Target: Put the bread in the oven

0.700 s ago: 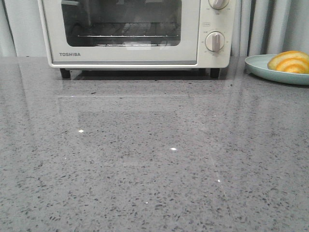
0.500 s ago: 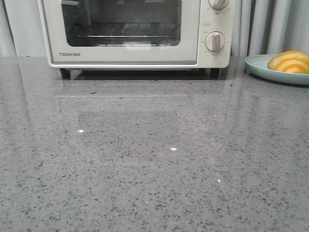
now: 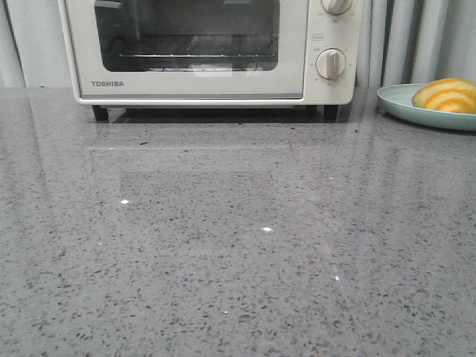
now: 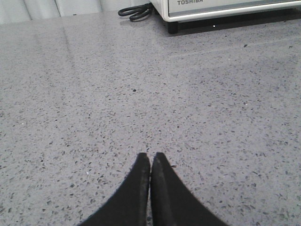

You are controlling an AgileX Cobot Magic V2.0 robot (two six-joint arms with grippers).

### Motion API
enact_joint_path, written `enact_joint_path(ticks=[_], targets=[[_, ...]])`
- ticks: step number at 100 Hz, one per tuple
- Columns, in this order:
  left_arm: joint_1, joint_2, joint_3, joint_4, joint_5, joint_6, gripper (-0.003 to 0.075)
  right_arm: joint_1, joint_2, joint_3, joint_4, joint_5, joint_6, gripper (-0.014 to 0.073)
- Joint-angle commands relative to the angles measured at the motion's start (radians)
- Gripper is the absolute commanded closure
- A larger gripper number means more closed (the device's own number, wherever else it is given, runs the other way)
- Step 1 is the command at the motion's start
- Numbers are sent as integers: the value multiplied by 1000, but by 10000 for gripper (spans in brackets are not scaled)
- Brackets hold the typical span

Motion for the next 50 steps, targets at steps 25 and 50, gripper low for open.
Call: enact_joint_path(ticks=[25,50], targets=[[4,-29,20,-579,-288,-16,741,2,-13,26,6,-213,0,641],[4,-29,18,-937,-384,-16,741,2,-13,26,469,-384,7,641]])
